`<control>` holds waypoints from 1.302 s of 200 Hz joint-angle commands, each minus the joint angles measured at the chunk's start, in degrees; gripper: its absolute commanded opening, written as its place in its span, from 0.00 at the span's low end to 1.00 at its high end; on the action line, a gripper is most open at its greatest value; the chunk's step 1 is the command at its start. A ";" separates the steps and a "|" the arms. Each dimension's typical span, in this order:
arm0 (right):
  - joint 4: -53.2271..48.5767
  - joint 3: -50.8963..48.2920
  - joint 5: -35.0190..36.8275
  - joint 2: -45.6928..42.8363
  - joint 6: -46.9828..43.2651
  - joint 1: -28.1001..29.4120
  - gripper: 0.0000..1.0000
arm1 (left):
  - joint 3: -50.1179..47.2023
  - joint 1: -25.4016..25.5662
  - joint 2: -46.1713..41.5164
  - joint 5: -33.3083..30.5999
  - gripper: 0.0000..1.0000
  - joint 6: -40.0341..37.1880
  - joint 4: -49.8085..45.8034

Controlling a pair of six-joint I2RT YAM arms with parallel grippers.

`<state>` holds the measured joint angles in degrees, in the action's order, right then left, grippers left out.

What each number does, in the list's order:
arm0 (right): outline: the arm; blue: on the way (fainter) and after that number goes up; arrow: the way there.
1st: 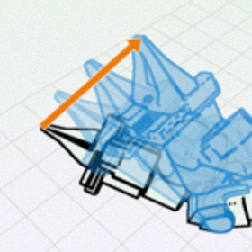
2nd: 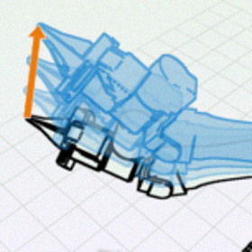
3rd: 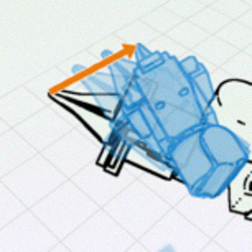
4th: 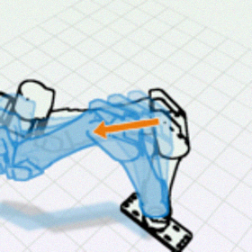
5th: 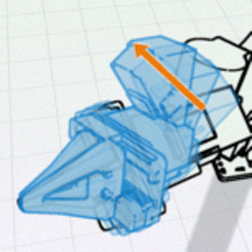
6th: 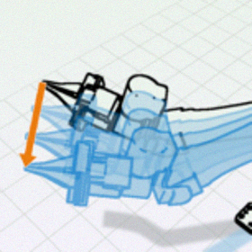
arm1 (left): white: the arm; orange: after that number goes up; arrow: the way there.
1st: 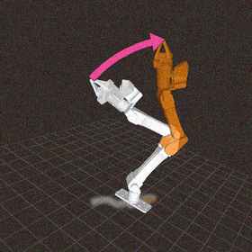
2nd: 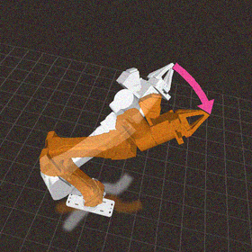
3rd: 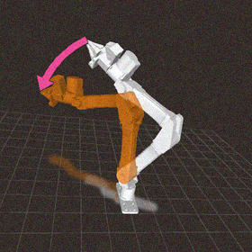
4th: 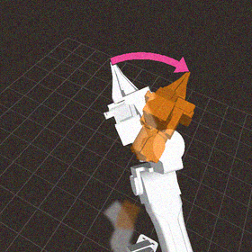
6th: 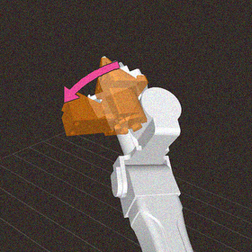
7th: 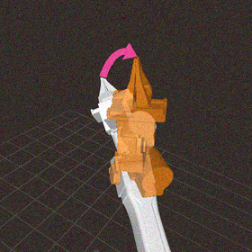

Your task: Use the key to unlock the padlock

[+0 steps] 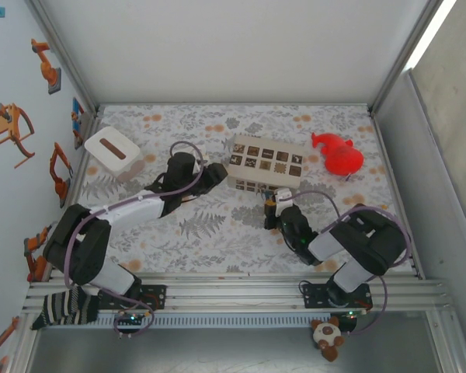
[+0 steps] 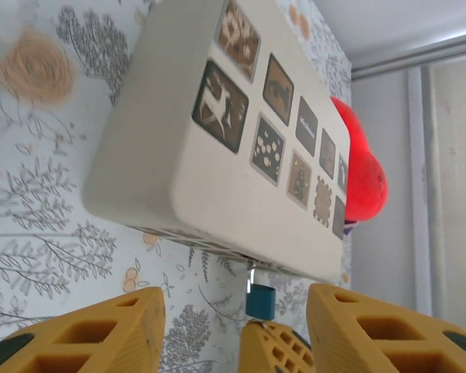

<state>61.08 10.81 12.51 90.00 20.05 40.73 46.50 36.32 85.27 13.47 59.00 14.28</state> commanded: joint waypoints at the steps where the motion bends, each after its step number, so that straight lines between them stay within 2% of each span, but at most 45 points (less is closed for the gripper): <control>1: -6.79 -0.91 -9.19 -2.22 7.51 -3.77 0.00 | 3.94 -0.61 -2.27 -2.80 0.52 -8.99 -10.77; 32: -7.58 -1.43 -14.55 -1.42 8.81 -6.26 0.00 | 6.06 -1.16 -1.13 -2.26 0.53 -9.60 -10.58; 57: -7.64 -2.41 -16.40 -0.68 9.76 -8.05 0.13 | 8.64 -1.18 0.76 -1.79 0.54 -11.36 -12.08; 104: -9.22 -3.58 -18.82 -1.70 11.71 -9.64 0.32 | 13.05 -1.64 3.23 -3.43 0.56 -15.20 -15.46; 133: -14.67 -4.36 -20.90 -8.44 13.03 -10.95 0.39 | 14.12 -2.28 3.98 -2.93 0.58 -16.14 -15.93; 156: -28.79 -1.09 -23.07 -17.46 12.37 -12.10 0.49 | 15.02 -2.46 5.94 -1.14 0.59 -16.64 -15.97; 180: -35.14 1.15 -30.79 -25.02 13.05 -15.88 0.59 | 15.39 -2.59 8.23 0.95 0.60 -16.33 -15.00; 199: -36.85 2.29 -34.91 -27.26 16.69 -18.47 0.60 | 15.71 -2.53 9.50 1.76 0.61 -16.03 -14.33; 212: -35.40 2.43 -35.63 -27.10 20.02 -18.58 0.60 | 16.02 -2.56 10.31 2.11 0.62 -15.94 -14.21; 237: -23.86 0.22 -35.47 -25.58 29.81 -18.58 0.63 | 17.39 -2.57 12.54 4.00 0.62 -16.02 -14.28; 260: -17.76 0.80 -36.77 -22.70 32.91 -18.41 0.68 | 17.81 -2.57 14.40 5.13 0.63 -15.63 -13.33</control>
<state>34.41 11.60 -21.78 65.25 45.45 22.31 62.43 34.04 98.13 16.03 44.03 -0.01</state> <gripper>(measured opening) 0.658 0.628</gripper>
